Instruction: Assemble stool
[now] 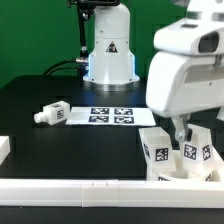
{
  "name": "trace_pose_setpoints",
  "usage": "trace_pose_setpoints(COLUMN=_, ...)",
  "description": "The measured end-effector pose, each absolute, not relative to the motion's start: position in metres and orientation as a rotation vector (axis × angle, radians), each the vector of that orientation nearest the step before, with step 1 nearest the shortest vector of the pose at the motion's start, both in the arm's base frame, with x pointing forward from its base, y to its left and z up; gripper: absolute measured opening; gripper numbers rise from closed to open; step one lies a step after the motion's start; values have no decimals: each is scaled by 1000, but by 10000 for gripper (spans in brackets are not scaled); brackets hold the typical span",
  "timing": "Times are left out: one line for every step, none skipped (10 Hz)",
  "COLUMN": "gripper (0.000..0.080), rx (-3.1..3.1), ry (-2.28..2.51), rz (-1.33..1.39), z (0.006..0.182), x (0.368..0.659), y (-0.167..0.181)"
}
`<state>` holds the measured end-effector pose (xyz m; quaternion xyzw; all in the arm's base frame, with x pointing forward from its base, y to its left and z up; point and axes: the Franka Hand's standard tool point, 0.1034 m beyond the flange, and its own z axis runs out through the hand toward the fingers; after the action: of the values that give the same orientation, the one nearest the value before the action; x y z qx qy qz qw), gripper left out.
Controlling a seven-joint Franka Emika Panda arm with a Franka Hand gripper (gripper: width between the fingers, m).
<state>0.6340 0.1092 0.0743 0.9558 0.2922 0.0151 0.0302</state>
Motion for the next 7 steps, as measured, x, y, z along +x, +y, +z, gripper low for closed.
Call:
trace_pose_setpoints(gripper=649, rx=2954, ry=873, rz=49, z=75, x=634, y=109)
trace_pose_setpoints(gripper=516, rx=2962, ry=848, rz=48, z=74, x=634, y=108)
trace_pose_setpoints(gripper=378, rx=2967, ry=832, rz=48, z=74, x=634, y=108)
trace_pose_setpoints(gripper=334, rx=2999, ry=714, rz=52, z=74, x=634, y=108)
trace_pose_setpoints(gripper=334, rx=3028, ry=585, rz=56, z=74, x=634, y=108)
trace_pose_setpoints(gripper=334, rx=3050, ry=467, rz=59, z=74, x=634, y=108)
trace_pose_setpoints(gripper=334, rx=3082, ry=267, rz=65, z=75, x=635, y=108)
